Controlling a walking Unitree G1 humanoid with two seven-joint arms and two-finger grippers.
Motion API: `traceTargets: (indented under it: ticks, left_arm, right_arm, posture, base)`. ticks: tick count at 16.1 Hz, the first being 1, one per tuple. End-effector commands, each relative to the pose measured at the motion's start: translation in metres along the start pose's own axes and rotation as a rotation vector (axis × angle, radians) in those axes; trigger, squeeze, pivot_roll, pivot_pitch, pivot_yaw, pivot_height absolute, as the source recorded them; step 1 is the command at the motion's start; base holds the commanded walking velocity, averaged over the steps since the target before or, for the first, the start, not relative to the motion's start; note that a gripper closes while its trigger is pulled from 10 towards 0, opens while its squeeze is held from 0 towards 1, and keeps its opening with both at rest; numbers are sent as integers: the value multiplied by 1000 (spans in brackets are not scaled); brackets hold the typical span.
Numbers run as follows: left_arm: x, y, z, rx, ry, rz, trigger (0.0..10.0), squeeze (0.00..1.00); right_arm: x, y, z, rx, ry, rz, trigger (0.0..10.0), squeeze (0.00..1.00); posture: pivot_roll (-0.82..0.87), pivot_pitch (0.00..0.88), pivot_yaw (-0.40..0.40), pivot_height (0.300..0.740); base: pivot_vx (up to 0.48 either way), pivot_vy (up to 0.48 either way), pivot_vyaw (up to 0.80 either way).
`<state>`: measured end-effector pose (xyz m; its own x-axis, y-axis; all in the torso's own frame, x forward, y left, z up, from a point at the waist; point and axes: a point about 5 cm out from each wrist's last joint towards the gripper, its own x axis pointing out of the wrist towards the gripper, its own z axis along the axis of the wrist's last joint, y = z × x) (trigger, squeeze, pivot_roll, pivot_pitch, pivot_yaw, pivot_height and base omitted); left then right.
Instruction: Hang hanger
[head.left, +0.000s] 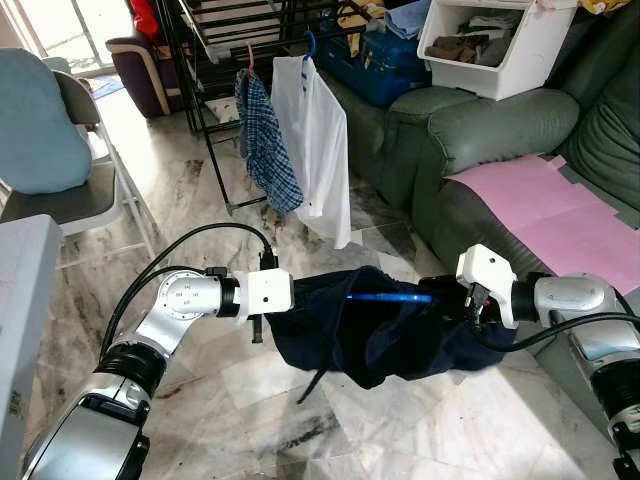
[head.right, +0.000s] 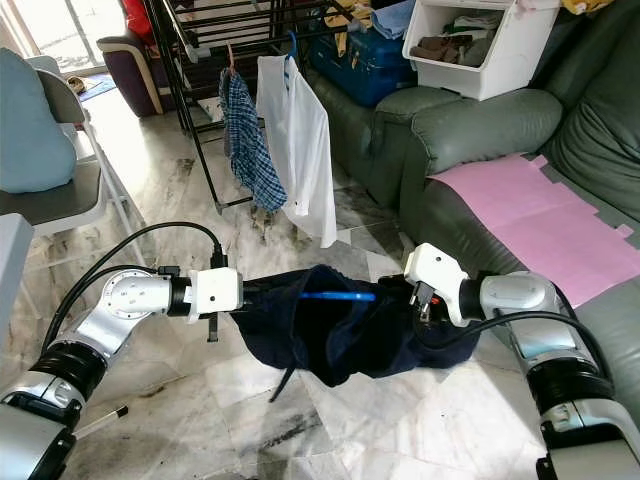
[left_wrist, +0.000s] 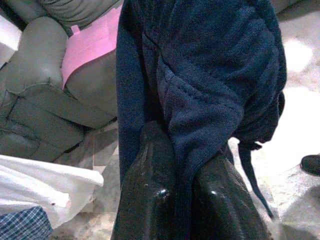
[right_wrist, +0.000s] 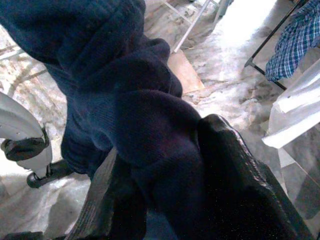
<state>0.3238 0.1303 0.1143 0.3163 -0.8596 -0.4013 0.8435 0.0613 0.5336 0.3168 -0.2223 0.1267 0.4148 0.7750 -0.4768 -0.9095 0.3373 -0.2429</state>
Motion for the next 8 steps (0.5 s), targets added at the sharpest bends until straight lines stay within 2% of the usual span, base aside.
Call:
traceTargets:
  ticks: [1,6,8]
  left_arm:
    - [-2,12,8,28,-24,40,0,0]
    - [-2,12,7,29,-22,39,0,0]
    - [4,8,2,17,17,62,0,0]
  right_arm:
    - [1,-1,2,-12,4,22,0,0]
    - [1,-2,3,-10,-1,24,0,0]
    - [11,-2,6,-13,-12,-65,0,0]
  posture:
    - [-133,0,16,740]
    - [-133,0,16,740]
    - [-143,0,13,740]
  base:
    - [0,0,0]
    - [0,0,0]
    - [0,0,0]
